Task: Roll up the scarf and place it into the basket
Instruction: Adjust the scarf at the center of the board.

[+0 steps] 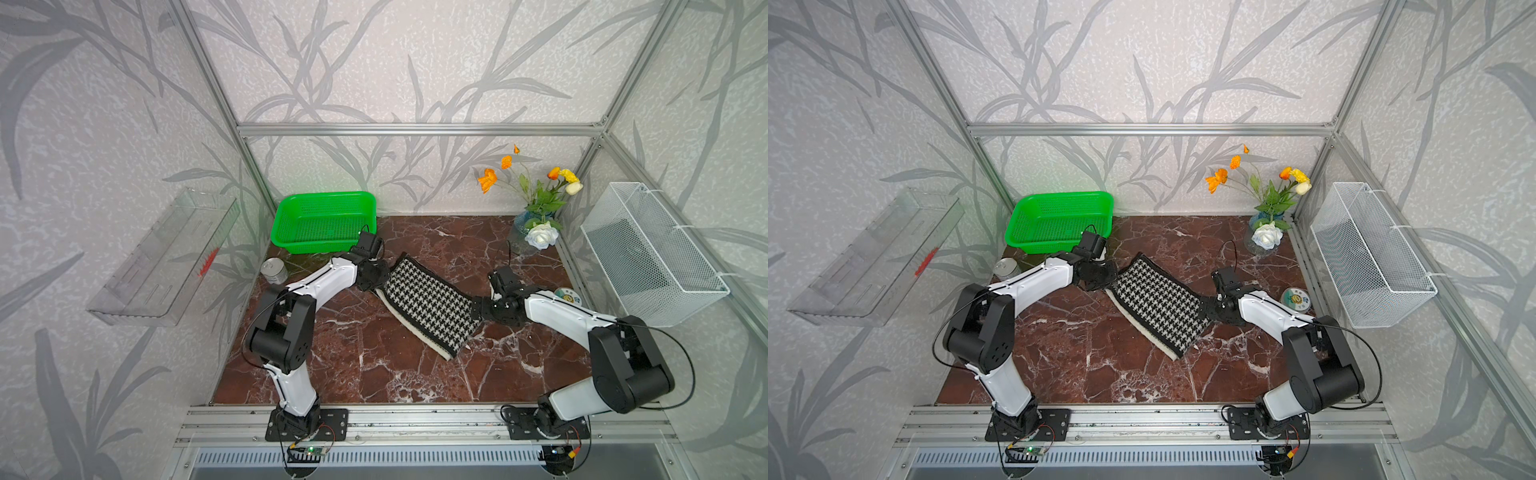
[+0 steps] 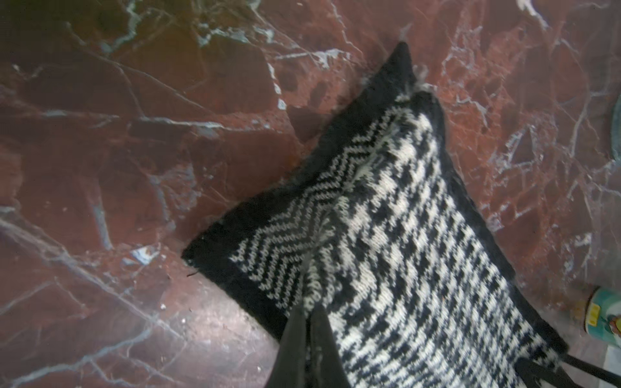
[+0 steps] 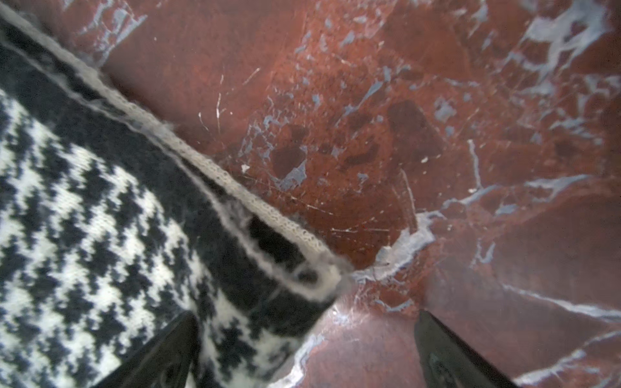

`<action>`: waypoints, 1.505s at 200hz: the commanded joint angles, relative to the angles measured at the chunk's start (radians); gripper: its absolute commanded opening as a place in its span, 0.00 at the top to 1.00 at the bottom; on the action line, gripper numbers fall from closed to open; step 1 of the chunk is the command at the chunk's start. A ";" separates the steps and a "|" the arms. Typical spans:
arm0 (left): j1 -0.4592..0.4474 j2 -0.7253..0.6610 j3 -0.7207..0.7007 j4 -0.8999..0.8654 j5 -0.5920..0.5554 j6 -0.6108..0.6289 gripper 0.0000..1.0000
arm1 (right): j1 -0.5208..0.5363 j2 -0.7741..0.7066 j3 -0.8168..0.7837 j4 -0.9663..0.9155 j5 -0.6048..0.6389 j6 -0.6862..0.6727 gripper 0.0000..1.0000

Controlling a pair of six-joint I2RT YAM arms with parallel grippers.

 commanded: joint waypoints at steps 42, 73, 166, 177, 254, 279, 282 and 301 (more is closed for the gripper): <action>0.049 0.178 0.208 -0.113 -0.054 0.022 1.00 | 0.000 0.052 0.040 0.002 -0.027 -0.026 0.01; 0.059 0.272 0.359 -0.212 -0.099 0.037 1.00 | 0.023 0.043 0.004 0.023 -0.033 -0.018 0.04; 0.049 0.556 0.821 -0.429 -0.164 0.073 0.95 | 0.297 0.104 0.057 -0.052 0.076 0.038 0.05; 0.047 0.584 0.865 -0.443 -0.158 0.079 0.94 | 0.338 0.097 0.061 -0.066 0.099 0.048 0.05; -0.016 0.727 1.122 -0.489 -0.139 0.110 0.82 | 0.570 0.138 0.163 -0.136 0.157 0.098 0.05; -0.036 0.753 1.191 -0.517 -0.135 0.130 0.76 | 0.616 0.127 0.221 -0.189 0.208 0.094 0.05; -0.038 0.751 1.194 -0.521 -0.134 0.131 0.76 | 0.619 0.121 0.227 -0.199 0.215 0.092 0.05; -0.053 0.719 1.188 -0.524 -0.151 0.159 0.68 | 0.650 0.059 0.250 -0.238 0.296 0.058 0.04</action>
